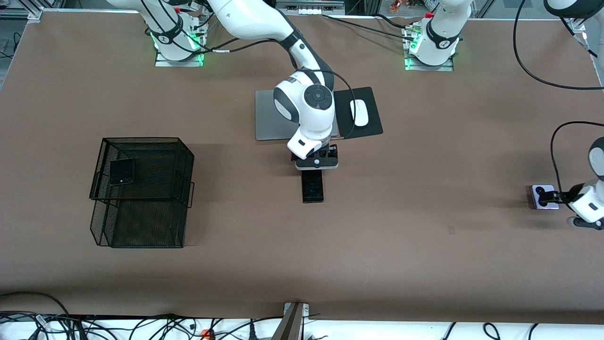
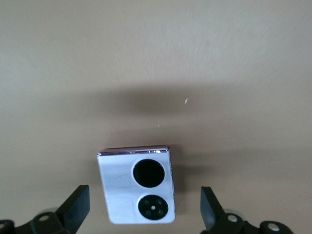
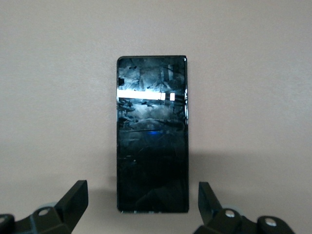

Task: Place phones with both arms
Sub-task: 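Grasp the slab with the right gripper while the left gripper grasps the white phone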

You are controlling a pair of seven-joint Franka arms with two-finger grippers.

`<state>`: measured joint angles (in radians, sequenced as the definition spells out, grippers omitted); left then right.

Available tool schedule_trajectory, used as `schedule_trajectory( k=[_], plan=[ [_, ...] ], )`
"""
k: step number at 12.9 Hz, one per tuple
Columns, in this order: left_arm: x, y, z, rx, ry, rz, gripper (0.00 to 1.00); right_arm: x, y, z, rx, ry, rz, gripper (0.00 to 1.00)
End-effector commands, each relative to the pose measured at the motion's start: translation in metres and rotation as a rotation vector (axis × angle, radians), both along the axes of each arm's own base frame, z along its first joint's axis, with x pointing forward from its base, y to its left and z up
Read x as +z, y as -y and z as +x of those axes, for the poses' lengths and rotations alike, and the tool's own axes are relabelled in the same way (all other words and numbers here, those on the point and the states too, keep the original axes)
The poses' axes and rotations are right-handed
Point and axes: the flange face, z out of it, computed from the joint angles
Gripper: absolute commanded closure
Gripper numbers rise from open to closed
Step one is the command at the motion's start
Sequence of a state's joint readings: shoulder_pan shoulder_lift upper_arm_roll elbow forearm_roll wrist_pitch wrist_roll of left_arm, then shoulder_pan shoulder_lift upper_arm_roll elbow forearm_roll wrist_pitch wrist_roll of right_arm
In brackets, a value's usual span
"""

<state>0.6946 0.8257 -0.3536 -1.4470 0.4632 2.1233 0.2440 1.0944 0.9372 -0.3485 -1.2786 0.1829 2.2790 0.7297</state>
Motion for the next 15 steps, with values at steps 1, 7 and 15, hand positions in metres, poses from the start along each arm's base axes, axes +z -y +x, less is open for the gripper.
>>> schedule_trajectory(
  k=[1,7,15],
  plan=[
    [-0.027,-0.008,-0.019,0.010,0.045,-0.025,0.00,-0.017,0.003,0.004,0.009,0.020,0.005,0.00],
    [-0.037,-0.013,-0.027,0.012,0.054,-0.032,0.00,-0.042,0.008,0.005,0.047,0.039,0.008,0.00],
    [-0.019,-0.010,-0.016,0.203,0.091,0.009,0.00,-0.031,0.005,0.007,0.029,0.030,0.046,1.00]
  ],
)
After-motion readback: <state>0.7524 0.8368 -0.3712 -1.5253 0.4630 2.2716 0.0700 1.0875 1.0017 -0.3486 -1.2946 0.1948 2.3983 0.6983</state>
